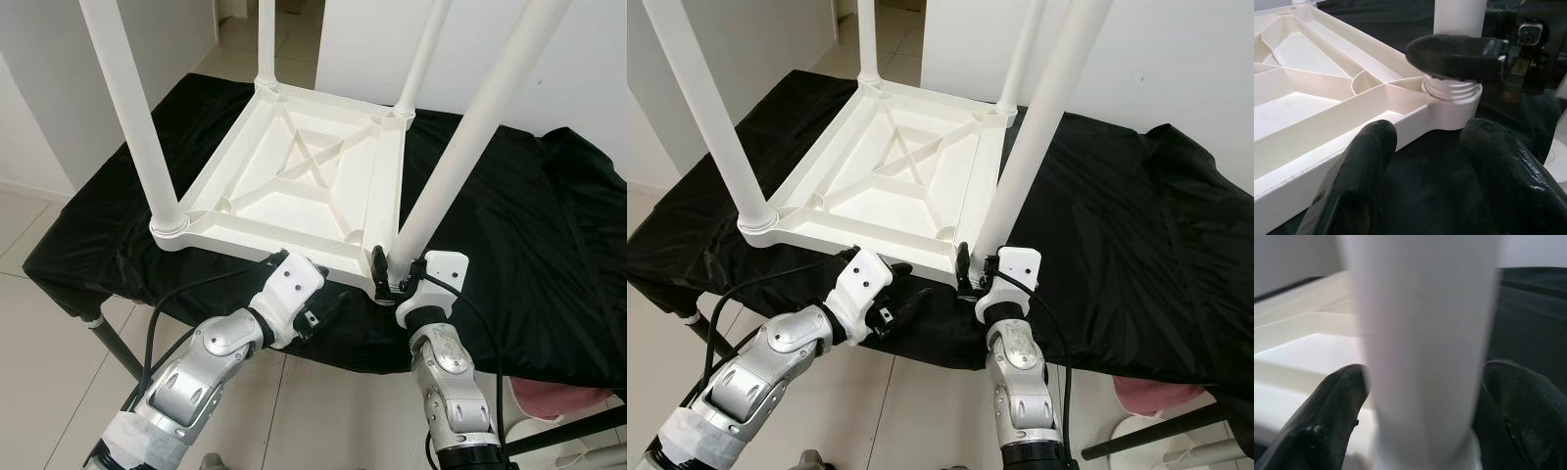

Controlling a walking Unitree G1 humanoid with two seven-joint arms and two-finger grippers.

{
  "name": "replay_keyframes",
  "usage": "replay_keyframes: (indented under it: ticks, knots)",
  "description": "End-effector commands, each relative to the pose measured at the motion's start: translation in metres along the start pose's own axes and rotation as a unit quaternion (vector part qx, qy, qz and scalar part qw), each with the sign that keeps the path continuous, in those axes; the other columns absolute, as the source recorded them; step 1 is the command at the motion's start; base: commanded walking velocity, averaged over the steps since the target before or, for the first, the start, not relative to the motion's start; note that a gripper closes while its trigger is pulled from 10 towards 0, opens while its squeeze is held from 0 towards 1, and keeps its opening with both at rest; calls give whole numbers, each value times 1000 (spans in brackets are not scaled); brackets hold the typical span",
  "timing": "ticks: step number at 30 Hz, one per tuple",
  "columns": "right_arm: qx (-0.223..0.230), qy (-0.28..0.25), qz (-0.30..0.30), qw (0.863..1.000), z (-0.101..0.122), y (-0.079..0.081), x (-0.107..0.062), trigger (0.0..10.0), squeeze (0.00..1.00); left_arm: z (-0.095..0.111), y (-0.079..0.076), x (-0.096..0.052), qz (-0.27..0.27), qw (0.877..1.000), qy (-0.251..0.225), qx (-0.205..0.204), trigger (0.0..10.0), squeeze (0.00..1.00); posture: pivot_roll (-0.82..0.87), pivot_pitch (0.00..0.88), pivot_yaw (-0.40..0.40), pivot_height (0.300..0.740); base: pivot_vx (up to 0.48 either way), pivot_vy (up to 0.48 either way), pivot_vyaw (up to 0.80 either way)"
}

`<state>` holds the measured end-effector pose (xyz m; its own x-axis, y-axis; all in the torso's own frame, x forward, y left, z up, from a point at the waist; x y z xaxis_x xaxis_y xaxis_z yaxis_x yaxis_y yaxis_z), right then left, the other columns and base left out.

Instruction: Building children table

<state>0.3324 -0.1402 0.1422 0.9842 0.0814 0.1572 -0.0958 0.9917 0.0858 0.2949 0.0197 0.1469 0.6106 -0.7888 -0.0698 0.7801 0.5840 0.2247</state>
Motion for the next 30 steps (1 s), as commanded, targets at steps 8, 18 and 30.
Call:
replay_keyframes:
  ticks: [8, 18, 30]
  knots:
    - [-16, -8, 79, 997, 9, -9, 2, 10000, 0, 0, -6, -1, -21, 1000, 1, 1, 10000, 0, 23, 103, -68, 740, 0, 0, 0]
    - [-40, 30, 208, 977, 0, 1, 11, 10000, 0, 2, -2, 0, -16, 1000, -2, 4, 10000, 0, 26, 106, -60, 740, 0, 0, 0]
    - [-52, 63, 270, 959, -14, 4, 16, 0, 0, 5, 2, 0, -15, 1000, -4, 6, 10000, 0, 27, 110, -53, 740, 0, 0, 0]
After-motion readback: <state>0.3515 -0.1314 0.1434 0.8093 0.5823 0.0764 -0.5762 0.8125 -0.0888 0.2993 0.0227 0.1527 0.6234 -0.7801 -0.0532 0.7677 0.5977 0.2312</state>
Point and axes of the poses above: a point about 5 cm out from each wrist's last joint towards the gripper, its own x axis pointing out of the wrist towards the gripper, its own z axis along the axis of the wrist's last joint, y = z × x, the point moved 5 cm from there along x, pointing out of the wrist towards the gripper, and after that the axes turned 1 degree about x, right-handed, at the moved point
